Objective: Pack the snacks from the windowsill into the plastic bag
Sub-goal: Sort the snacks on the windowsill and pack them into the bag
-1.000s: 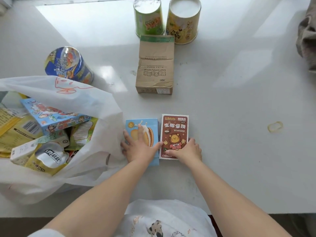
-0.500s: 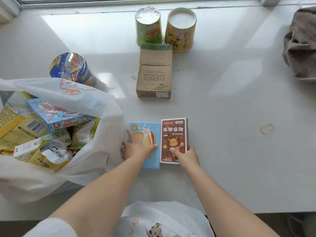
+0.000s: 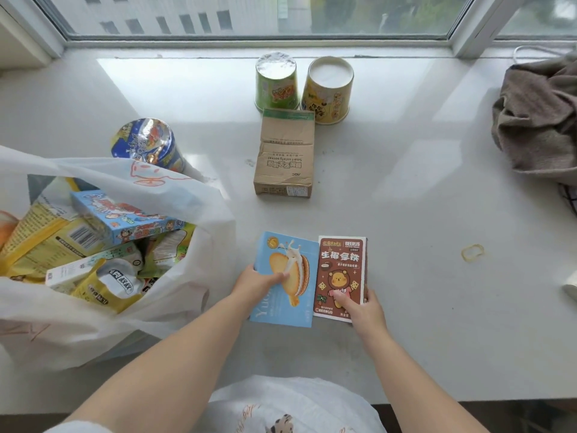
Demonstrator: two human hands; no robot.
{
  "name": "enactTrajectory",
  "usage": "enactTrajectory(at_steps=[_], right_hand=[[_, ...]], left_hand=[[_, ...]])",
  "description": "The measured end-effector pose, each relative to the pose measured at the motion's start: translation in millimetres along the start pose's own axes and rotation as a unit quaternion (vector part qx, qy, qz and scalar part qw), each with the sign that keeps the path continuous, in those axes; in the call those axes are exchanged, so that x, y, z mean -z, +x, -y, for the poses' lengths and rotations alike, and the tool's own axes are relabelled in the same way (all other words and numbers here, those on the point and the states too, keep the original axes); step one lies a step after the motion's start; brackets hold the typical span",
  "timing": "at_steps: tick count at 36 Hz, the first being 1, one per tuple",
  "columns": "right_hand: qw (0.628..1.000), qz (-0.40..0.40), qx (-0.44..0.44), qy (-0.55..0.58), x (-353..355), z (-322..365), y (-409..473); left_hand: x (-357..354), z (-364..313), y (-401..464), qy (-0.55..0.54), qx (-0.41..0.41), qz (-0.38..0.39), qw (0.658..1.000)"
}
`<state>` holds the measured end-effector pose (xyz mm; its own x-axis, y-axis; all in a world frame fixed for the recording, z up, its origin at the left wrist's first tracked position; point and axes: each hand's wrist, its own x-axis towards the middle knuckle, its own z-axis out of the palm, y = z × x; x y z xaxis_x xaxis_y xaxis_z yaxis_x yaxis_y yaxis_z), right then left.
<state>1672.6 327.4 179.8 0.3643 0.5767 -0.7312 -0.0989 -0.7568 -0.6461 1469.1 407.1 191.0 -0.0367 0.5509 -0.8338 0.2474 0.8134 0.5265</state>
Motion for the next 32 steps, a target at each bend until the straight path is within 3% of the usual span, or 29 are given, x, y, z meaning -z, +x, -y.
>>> enactTrajectory(at_steps=[5,11,23,28,32], right_hand=[[0.998,0.003,0.048,0.051,0.8,25.9,-15.5],[0.987,0.019,0.134,0.089,-29.5,74.3,-45.5],[0.951,0.111,0.276,0.090,-149.0,140.2,-117.2],[0.931,0.148,0.332,0.011,-210.7,146.0,-136.5],[0.920,0.114,0.374,-0.040,-245.4,156.7,-154.5]], left_hand=[[9.4,-26.2,-16.8,0.015,-0.072,-0.009,0.997],[51.1,-66.3,-46.4,0.052,-0.194,-0.077,0.977],[192.2,-65.6,-115.2,-0.030,-0.326,-0.219,0.919],[250.3,-55.1,-121.7,-0.014,-0.370,-0.344,0.863],[278.5,-45.3,-122.5,-0.010,-0.390,-0.423,0.818]])
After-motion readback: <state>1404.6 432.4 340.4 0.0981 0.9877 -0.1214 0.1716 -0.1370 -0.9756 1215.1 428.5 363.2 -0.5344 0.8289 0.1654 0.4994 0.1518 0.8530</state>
